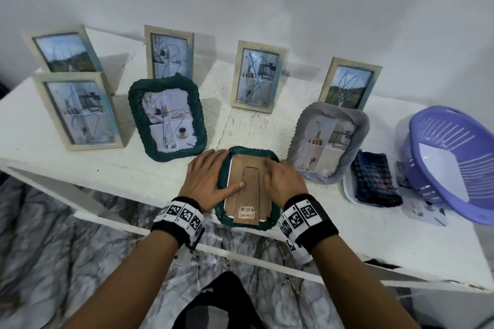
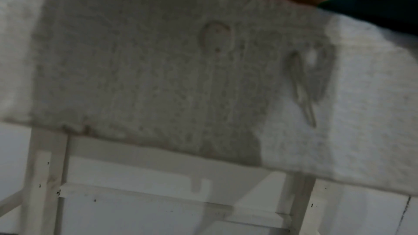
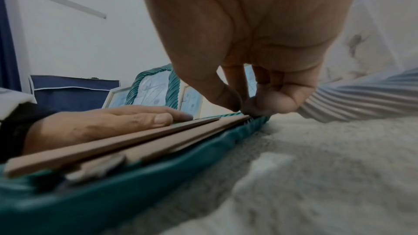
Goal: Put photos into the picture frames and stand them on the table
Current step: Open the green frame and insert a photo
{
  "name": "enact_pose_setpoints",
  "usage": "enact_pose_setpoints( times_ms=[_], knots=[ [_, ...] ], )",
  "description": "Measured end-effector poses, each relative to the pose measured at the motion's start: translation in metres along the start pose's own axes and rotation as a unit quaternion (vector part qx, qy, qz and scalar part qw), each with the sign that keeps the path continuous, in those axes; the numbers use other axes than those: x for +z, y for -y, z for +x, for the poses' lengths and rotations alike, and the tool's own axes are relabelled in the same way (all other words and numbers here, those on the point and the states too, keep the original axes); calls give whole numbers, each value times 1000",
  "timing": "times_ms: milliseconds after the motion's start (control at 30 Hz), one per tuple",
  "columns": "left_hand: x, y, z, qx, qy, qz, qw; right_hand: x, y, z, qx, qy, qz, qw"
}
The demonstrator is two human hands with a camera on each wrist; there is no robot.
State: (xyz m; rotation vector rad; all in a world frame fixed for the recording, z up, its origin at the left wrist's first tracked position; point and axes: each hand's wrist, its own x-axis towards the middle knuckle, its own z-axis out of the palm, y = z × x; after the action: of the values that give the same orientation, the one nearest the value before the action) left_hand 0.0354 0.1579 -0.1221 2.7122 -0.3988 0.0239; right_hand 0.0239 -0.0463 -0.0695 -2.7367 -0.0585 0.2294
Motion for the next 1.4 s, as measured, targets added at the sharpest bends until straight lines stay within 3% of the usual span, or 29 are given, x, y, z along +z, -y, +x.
enact_pose_setpoints(
  times_ms=[567, 800, 1400],
  knots=[
    [2, 1, -1, 6, -8, 12, 1000, -4, 0, -11, 14, -2, 27, 1000],
    [6, 0, -2, 16, 0, 59, 998, 4, -7, -27, -66, 13, 9, 998],
    [0, -4, -2, 6, -7, 25, 1000, 6, -23, -33, -117, 17, 27, 993]
  ],
)
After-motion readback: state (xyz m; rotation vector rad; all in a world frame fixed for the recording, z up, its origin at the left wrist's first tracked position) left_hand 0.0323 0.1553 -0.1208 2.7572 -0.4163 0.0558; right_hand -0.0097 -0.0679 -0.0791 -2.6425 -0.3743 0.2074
